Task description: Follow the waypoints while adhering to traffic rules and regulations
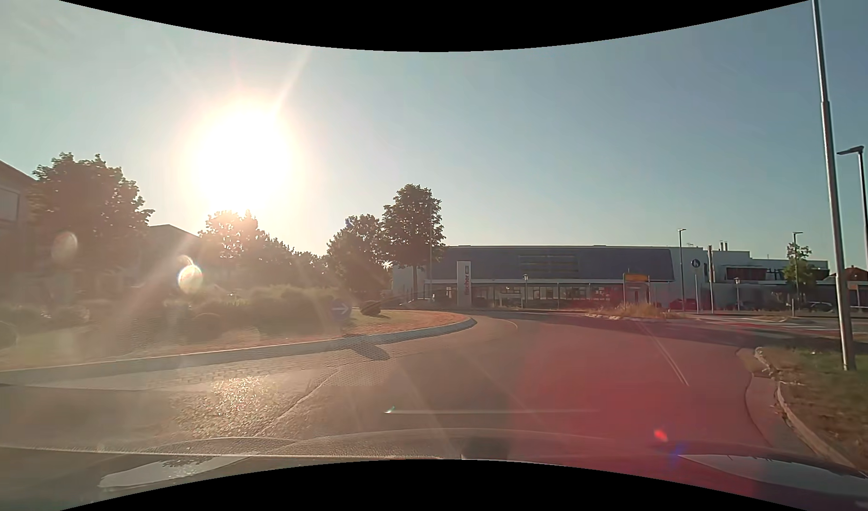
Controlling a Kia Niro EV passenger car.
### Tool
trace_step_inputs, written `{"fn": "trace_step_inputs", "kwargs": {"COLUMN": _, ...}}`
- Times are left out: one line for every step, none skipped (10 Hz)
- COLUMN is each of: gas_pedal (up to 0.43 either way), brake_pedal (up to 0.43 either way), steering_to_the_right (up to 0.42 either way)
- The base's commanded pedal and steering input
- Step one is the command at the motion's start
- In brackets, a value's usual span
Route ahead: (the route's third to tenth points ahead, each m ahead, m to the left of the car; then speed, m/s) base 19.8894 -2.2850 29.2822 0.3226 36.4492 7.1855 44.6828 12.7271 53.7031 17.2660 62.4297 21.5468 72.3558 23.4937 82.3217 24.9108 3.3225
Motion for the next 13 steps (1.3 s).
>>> {"fn": "trace_step_inputs", "kwargs": {"gas_pedal": 0.287, "brake_pedal": 0.000, "steering_to_the_right": 0.200}}
{"fn": "trace_step_inputs", "kwargs": {"gas_pedal": 0.287, "brake_pedal": 0.000, "steering_to_the_right": 0.212}}
{"fn": "trace_step_inputs", "kwargs": {"gas_pedal": 0.287, "brake_pedal": 0.000, "steering_to_the_right": 0.227}}
{"fn": "trace_step_inputs", "kwargs": {"gas_pedal": 0.287, "brake_pedal": 0.000, "steering_to_the_right": 0.238}}
{"fn": "trace_step_inputs", "kwargs": {"gas_pedal": 0.287, "brake_pedal": 0.000, "steering_to_the_right": 0.249}}
{"fn": "trace_step_inputs", "kwargs": {"gas_pedal": 0.280, "brake_pedal": 0.000, "steering_to_the_right": 0.254}}
{"fn": "trace_step_inputs", "kwargs": {"gas_pedal": 0.248, "brake_pedal": 0.000, "steering_to_the_right": 0.255}}
{"fn": "trace_step_inputs", "kwargs": {"gas_pedal": 0.248, "brake_pedal": 0.000, "steering_to_the_right": 0.256}}
{"fn": "trace_step_inputs", "kwargs": {"gas_pedal": 0.248, "brake_pedal": 0.000, "steering_to_the_right": 0.254}}
{"fn": "trace_step_inputs", "kwargs": {"gas_pedal": 0.228, "brake_pedal": 0.000, "steering_to_the_right": 0.251}}
{"fn": "trace_step_inputs", "kwargs": {"gas_pedal": 0.220, "brake_pedal": 0.000, "steering_to_the_right": 0.250}}
{"fn": "trace_step_inputs", "kwargs": {"gas_pedal": 0.220, "brake_pedal": 0.000, "steering_to_the_right": 0.248}}
{"fn": "trace_step_inputs", "kwargs": {"gas_pedal": 0.220, "brake_pedal": 0.000, "steering_to_the_right": 0.239}}
